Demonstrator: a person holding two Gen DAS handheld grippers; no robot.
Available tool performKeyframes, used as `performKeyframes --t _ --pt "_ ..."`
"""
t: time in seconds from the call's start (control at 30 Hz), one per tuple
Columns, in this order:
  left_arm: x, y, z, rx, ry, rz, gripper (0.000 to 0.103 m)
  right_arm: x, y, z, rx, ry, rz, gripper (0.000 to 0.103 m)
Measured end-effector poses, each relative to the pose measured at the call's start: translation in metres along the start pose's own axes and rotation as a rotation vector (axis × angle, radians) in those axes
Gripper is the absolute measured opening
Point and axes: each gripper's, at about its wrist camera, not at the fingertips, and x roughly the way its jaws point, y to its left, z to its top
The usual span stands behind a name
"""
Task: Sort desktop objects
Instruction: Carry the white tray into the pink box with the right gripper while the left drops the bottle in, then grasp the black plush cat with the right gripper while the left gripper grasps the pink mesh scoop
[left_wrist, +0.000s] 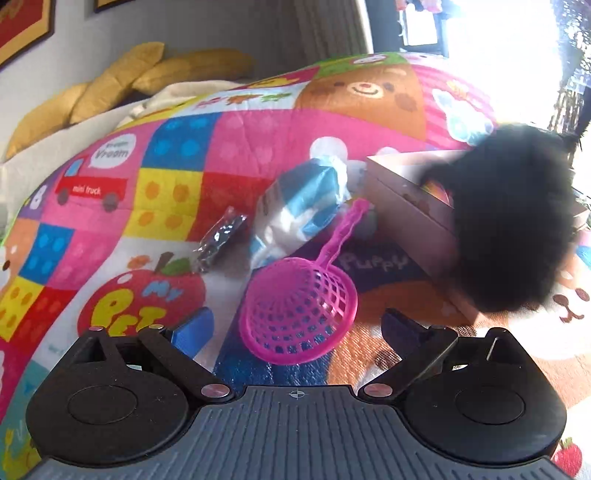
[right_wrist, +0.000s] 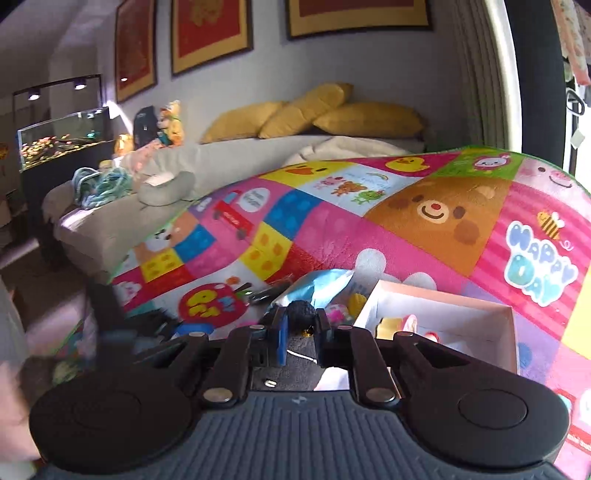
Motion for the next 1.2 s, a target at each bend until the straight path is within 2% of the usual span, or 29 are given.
performKeyframes --t 0.13,0.3,0.33,0.37,0.43,0.47,0.53,0.57,0.6,0.63,0.7,0.77,0.83,0.9,0.97,1.03,1.07,1.2 --pt "0.008 -0.003 0.006 0.001 0.012 0.007 0.100 -0.032 -0.016 -0.027 0.043 0.008 -0.039 0.013" --pt "0.024 -0.013 0.015 0.027 0.030 0.027 0.099 -0.037 -0.046 -0.071 0.123 0.053 -0.199 0.014" --pt "0.026 -0.015 0.016 0.031 0.032 0.039 0.096 -0.037 -0.049 -0.077 0.127 0.056 -0.219 0.014" --pt "0.026 -0.016 0.016 0.035 0.034 0.048 0.078 -0.038 -0.053 -0.083 0.133 0.050 -0.232 0.016" --pt "0.023 -0.015 0.016 0.031 0.036 0.058 0.076 -0.045 -0.058 -0.088 0.159 0.026 -0.221 0.018" --pt "0.018 -0.014 0.015 0.027 0.029 0.061 0.076 -0.049 -0.060 -0.089 0.167 0.010 -0.212 0.024" --pt "0.003 -0.013 0.012 0.024 0.012 0.072 0.076 -0.059 -0.062 -0.091 0.173 -0.029 -0.220 0.050" --pt "-0.009 -0.012 0.010 0.020 -0.001 0.073 0.076 -0.063 -0.062 -0.091 0.172 -0.053 -0.242 0.075" --pt "-0.022 -0.014 0.007 0.018 -0.020 0.064 0.076 -0.066 -0.062 -0.093 0.167 -0.075 -0.271 0.094" --pt "-0.037 -0.016 0.004 0.017 -0.041 0.048 0.076 -0.069 -0.061 -0.095 0.158 -0.095 -0.302 0.101" --pt "-0.070 -0.024 -0.002 0.026 -0.083 -0.009 0.077 -0.071 -0.059 -0.101 0.135 -0.101 -0.336 0.103" --pt "-0.094 -0.038 -0.008 0.038 -0.102 -0.073 0.077 -0.066 -0.060 -0.108 0.147 -0.066 -0.334 0.103" --pt "-0.105 -0.055 -0.015 0.055 -0.090 -0.126 0.077 -0.060 -0.062 -0.118 0.185 -0.030 -0.319 0.103" --pt "-0.103 -0.075 -0.025 0.076 -0.044 -0.182 0.077 -0.053 -0.061 -0.126 0.208 0.002 -0.316 0.103" --pt "-0.095 -0.092 -0.035 0.096 0.002 -0.201 0.078 -0.049 -0.058 -0.133 0.208 0.020 -0.322 0.103" --pt "-0.087 -0.103 -0.043 0.108 0.036 -0.194 0.087 -0.046 -0.053 -0.138 0.194 0.039 -0.340 0.103" --pt "-0.085 -0.106 -0.045 0.104 0.041 -0.196 0.095 -0.045 -0.051 -0.140 0.183 0.047 -0.354 0.103" --pt "-0.087 -0.107 -0.052 0.093 0.038 -0.225 0.101 -0.044 -0.049 -0.151 0.184 0.083 -0.379 0.103"
